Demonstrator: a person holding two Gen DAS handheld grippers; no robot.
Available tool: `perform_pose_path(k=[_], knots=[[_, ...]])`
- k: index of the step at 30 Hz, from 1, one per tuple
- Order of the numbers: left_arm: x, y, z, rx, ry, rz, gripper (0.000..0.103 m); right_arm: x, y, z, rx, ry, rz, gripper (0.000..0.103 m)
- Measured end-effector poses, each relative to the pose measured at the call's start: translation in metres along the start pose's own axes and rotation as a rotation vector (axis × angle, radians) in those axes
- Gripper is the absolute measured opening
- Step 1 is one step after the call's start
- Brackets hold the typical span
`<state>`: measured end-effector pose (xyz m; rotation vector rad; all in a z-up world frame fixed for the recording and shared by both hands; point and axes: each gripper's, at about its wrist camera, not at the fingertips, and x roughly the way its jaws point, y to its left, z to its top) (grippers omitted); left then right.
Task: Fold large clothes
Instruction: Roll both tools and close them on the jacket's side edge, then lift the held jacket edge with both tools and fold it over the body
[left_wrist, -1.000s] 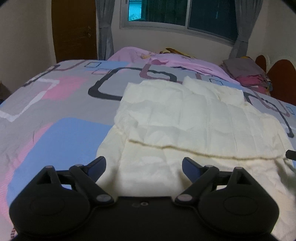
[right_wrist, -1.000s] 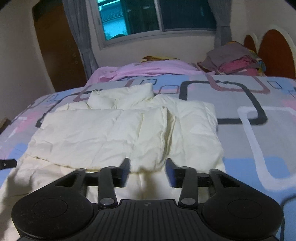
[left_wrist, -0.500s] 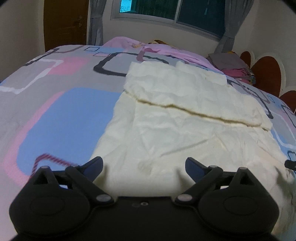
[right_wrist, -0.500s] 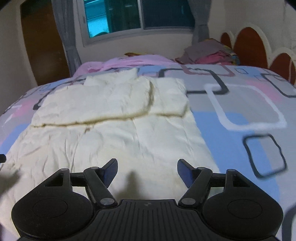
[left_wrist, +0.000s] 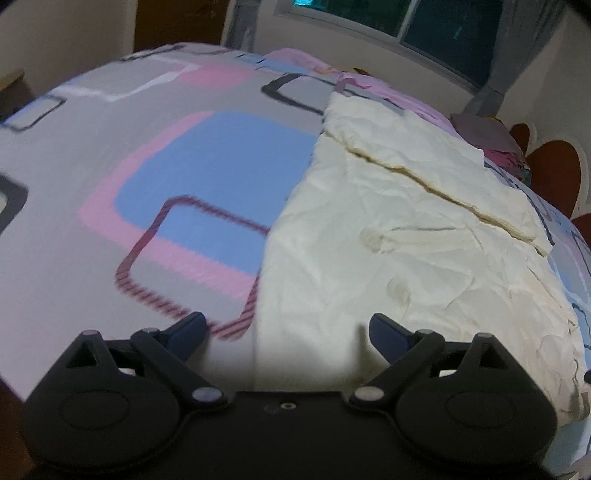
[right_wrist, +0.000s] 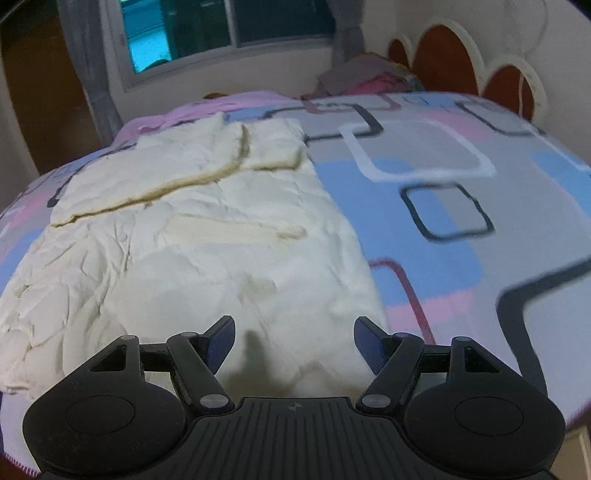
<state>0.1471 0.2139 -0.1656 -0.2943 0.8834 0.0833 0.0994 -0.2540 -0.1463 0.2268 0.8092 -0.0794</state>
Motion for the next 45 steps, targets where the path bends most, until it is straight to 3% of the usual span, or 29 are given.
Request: perform_pose_path(k=[8,15,17,18,19,20,21,22,28,30,37,45], knots=[[0.005,0.016,-0.019,-0.072,0.068,-0.09,0.092,-0.003,-0.018,-0.023,0.08,0.051,-0.043,0.071],[0.012,0.011,-0.023,-0.059,0.059,-0.155,0.088,0.007,-0.038,-0.034,0.259,0.077,0.012,0.071],[0.013,0.011,-0.021,-0.063,0.056,-0.17,0.082,0.01,-0.042,-0.033,0.315,0.064,0.029,0.07],[0.014,0.011,-0.019,-0.066,0.056,-0.186,0.073,0.01,-0.043,-0.032,0.335,0.059,0.034,0.07],[0.016,0.01,-0.018,-0.065,0.057,-0.196,0.058,0.01,-0.044,-0.031,0.351,0.051,0.043,0.07],[0.018,0.009,-0.017,-0.065,0.063,-0.21,0.053,0.009,-0.044,-0.03,0.356,0.043,0.047,0.07],[0.019,0.009,-0.016,-0.066,0.073,-0.222,0.046,0.009,-0.044,-0.028,0.352,0.039,0.046,0.055],[0.02,0.008,-0.016,-0.064,0.079,-0.228,0.039,0.01,-0.043,-0.027,0.346,0.041,0.055,0.046],[0.021,0.001,-0.012,-0.04,0.096,-0.265,0.015,0.009,-0.036,-0.024,0.325,0.036,0.074,0.021],[0.019,0.001,-0.008,-0.05,0.097,-0.28,0.013,0.007,-0.033,-0.02,0.31,0.033,0.083,0.012],[0.007,-0.001,0.015,-0.09,0.075,-0.344,0.008,0.0,-0.03,0.002,0.308,0.014,0.131,0.01],[-0.003,-0.028,0.066,-0.087,-0.05,-0.377,0.007,-0.002,-0.015,0.06,0.267,-0.095,0.202,0.007]])
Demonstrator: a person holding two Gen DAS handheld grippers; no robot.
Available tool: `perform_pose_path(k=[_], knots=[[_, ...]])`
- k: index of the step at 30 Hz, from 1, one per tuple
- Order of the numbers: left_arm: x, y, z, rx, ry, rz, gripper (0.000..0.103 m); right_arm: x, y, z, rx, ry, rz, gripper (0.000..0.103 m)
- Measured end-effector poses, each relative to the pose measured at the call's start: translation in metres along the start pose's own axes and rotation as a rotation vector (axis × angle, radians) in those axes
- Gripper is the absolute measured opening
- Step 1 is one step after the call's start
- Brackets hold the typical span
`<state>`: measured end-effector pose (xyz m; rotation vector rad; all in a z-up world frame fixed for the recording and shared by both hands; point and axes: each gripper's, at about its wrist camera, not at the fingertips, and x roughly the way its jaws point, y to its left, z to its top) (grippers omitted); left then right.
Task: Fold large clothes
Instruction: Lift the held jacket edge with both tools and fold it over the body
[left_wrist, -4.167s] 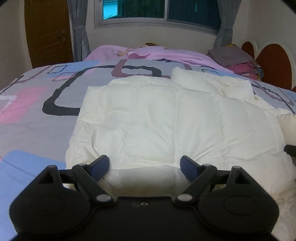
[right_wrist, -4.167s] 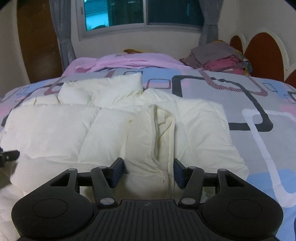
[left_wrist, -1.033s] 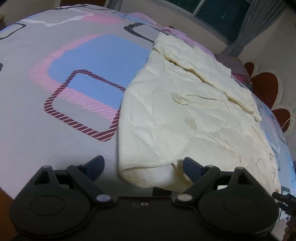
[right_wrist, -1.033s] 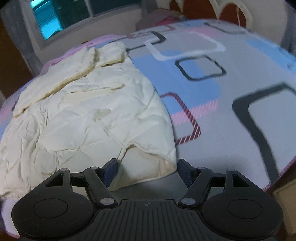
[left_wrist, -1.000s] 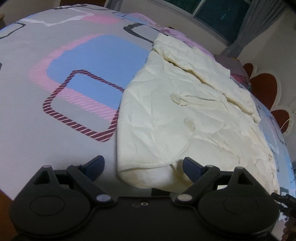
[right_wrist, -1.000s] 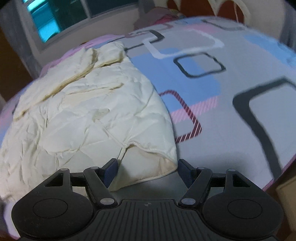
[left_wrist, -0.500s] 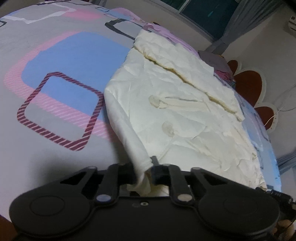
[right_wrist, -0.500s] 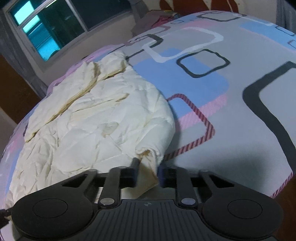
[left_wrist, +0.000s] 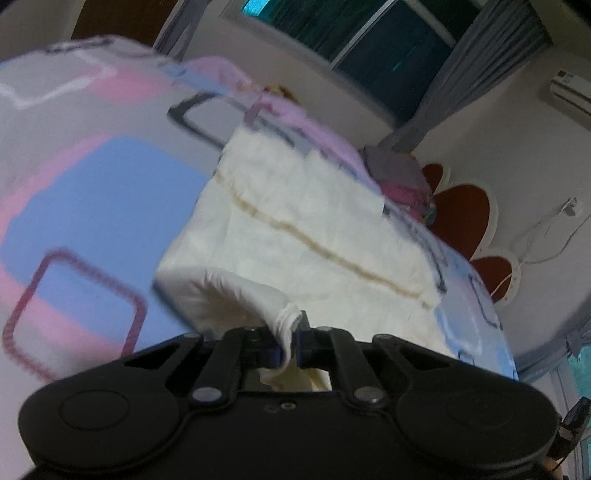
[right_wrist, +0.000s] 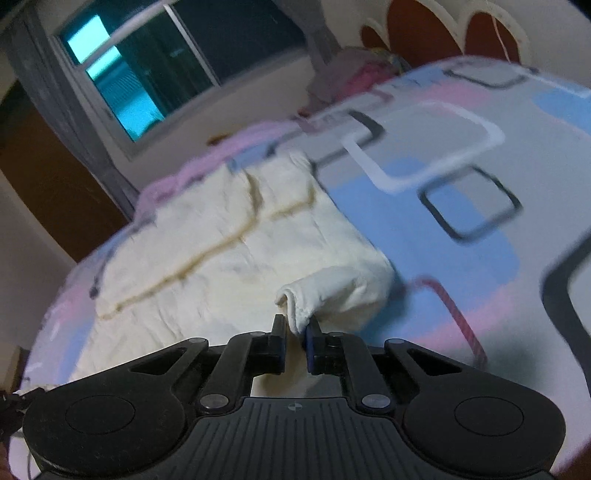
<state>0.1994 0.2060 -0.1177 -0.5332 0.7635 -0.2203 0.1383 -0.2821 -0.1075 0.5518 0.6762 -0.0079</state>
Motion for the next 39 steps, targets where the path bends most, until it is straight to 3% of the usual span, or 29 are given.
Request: perform_pose_path(k=[14,26,34,39], knots=[[0.066,-0.027,0.093,0.007,-0.145,0.017,0.006,0.085,0.029,0.106,-0.056,-0.113,0.041,0.005],[0.166,-0.051,0.183,0.12,-0.2,0.153,0.006,0.197,0.042,0.196,-0.058,-0.188,-0.002,0.005],[0.237,-0.051,0.197,0.158,-0.165,0.27,0.006,0.272,0.035,0.215,-0.092,-0.119,-0.068,0.005],[0.265,-0.047,0.201,0.166,-0.16,0.308,0.006,0.297,0.031,0.217,-0.095,-0.104,-0.079,0.005]])
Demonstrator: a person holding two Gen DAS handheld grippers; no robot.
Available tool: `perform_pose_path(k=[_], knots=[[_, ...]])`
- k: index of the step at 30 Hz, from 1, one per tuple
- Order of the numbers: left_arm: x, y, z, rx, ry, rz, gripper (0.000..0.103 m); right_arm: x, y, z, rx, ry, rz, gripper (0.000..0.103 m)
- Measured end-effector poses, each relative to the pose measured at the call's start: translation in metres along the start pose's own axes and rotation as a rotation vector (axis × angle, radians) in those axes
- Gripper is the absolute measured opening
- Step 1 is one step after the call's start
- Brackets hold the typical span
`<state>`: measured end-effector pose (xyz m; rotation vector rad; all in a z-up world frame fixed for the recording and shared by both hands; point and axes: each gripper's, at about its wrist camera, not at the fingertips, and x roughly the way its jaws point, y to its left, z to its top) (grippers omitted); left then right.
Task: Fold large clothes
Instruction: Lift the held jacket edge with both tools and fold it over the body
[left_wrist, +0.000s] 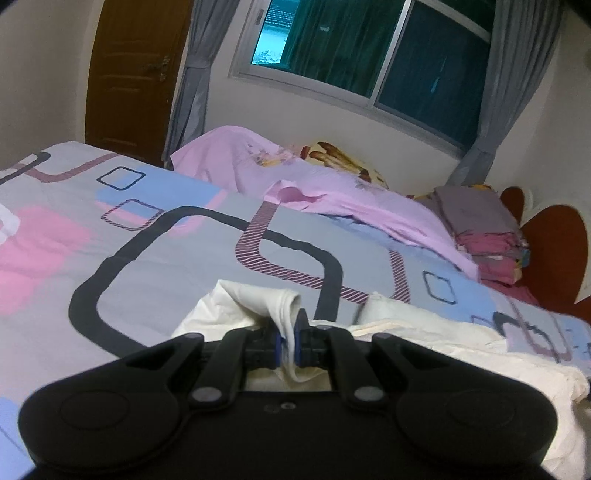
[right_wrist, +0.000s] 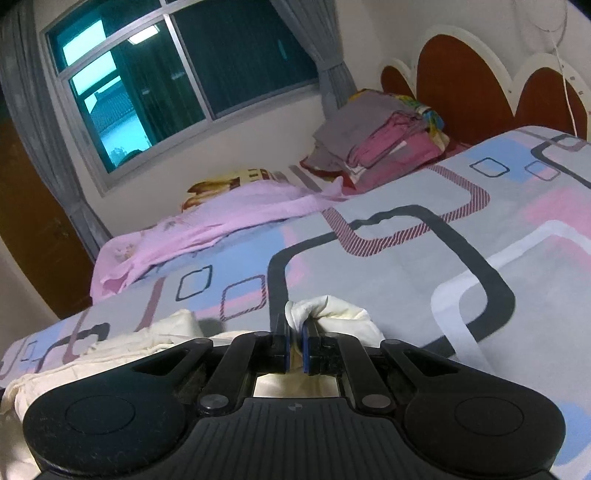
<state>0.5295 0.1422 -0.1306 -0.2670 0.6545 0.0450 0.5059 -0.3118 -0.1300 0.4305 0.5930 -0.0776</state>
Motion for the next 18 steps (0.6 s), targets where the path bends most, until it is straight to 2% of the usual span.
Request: perform_pose_path(k=[5,10,11,13,15,16,17,18], knots=[[0.025,0.0,-0.007,0.02,0.023,0.049,0.007,0.025,-0.001,-0.003,-0.024,0.011,-0.021,0.006],[0.041,-0.013,-0.021,0.141,0.022,0.121,0.011,0.045,-0.003,-0.009,-0.055,0.05,-0.049,0.007],[0.043,-0.015,-0.022,0.151,0.023,0.127,0.011,0.048,-0.003,-0.01,-0.061,0.059,-0.052,0.01],[0.042,-0.016,-0.022,0.158,0.025,0.126,0.011,0.047,-0.003,-0.008,-0.069,0.053,-0.055,0.026],[0.039,-0.013,-0.018,0.142,0.03,0.107,0.014,0.038,0.0,-0.004,-0.08,0.005,-0.042,0.07],[0.035,-0.01,-0.015,0.13,0.033,0.092,0.017,0.034,0.001,-0.002,-0.089,-0.017,-0.035,0.077],[0.031,-0.008,-0.013,0.122,0.03,0.083,0.019,0.027,0.004,0.0,-0.106,-0.045,-0.027,0.078],[0.022,-0.005,-0.009,0.112,0.015,0.073,0.027,0.021,0.008,0.003,-0.122,-0.061,-0.026,0.078]])
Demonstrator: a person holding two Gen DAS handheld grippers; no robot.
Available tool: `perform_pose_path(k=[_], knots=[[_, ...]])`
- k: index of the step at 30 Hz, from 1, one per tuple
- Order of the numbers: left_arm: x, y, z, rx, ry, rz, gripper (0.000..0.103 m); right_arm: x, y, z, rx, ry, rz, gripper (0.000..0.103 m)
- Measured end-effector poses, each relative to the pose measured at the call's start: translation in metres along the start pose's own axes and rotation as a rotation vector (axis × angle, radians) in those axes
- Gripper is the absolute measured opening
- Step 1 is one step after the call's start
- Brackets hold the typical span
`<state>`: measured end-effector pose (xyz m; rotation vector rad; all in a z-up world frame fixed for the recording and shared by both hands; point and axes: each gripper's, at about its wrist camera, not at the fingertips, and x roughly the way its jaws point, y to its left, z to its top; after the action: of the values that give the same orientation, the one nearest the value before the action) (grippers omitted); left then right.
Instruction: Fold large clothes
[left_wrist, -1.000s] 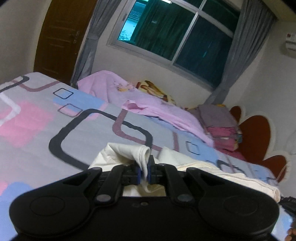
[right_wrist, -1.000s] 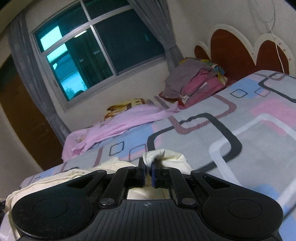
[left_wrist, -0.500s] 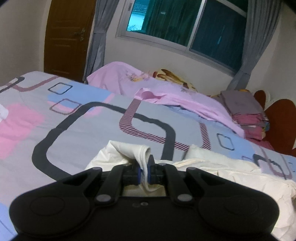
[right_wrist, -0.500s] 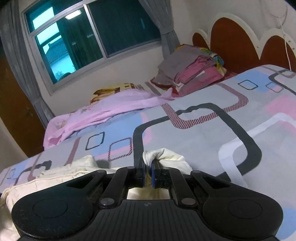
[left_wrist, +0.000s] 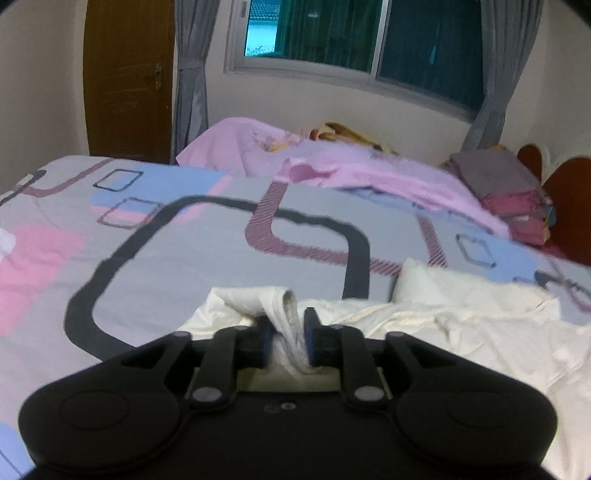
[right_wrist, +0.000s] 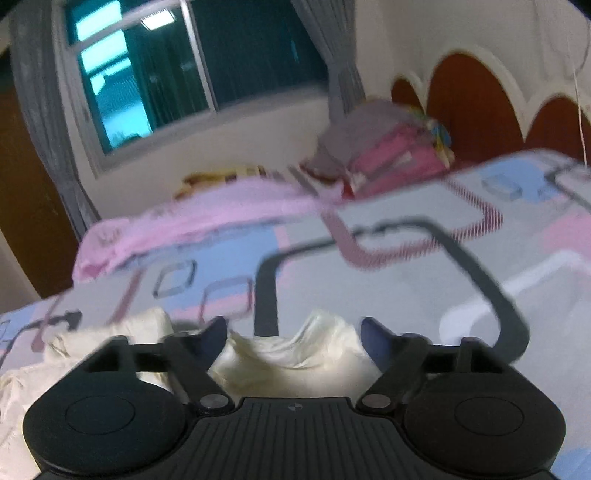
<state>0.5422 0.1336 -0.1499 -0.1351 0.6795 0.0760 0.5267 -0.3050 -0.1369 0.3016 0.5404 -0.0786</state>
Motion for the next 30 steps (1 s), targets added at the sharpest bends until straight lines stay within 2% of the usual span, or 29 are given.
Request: perform_pose_path(k=[3,5,8,12,15,19,23,25,30], knots=[[-0.027,0.004,0.005,-0.019,-0.092,0.016,0.082,-0.015,0.011,0.006,-0.04,-0.048,0.026,0.077],[-0.047,0.002,0.005,0.016,-0.167,0.002,0.081,-0.022,0.021,0.007,-0.085,-0.064,0.046,0.07],[-0.06,-0.01,0.002,0.09,-0.164,-0.058,0.074,-0.023,0.039,0.002,-0.14,-0.053,0.077,0.055],[-0.055,-0.043,-0.015,0.209,-0.135,-0.095,0.072,-0.015,0.064,-0.012,-0.208,-0.027,0.11,0.055],[-0.042,-0.061,-0.023,0.237,-0.143,-0.074,0.072,-0.006,0.085,-0.02,-0.279,-0.022,0.127,0.055],[-0.02,-0.068,-0.026,0.292,-0.191,0.025,0.07,0.017,0.093,-0.025,-0.346,-0.027,0.086,0.055],[0.006,-0.056,-0.035,0.286,-0.158,0.072,0.069,0.044,0.082,-0.038,-0.388,-0.008,0.015,0.055],[0.012,-0.051,-0.043,0.263,-0.158,0.067,0.073,0.057,0.075,-0.049,-0.391,0.015,-0.004,0.055],[0.023,-0.042,-0.049,0.2,-0.148,0.043,0.075,0.079,0.07,-0.066,-0.382,0.013,-0.037,0.055]])
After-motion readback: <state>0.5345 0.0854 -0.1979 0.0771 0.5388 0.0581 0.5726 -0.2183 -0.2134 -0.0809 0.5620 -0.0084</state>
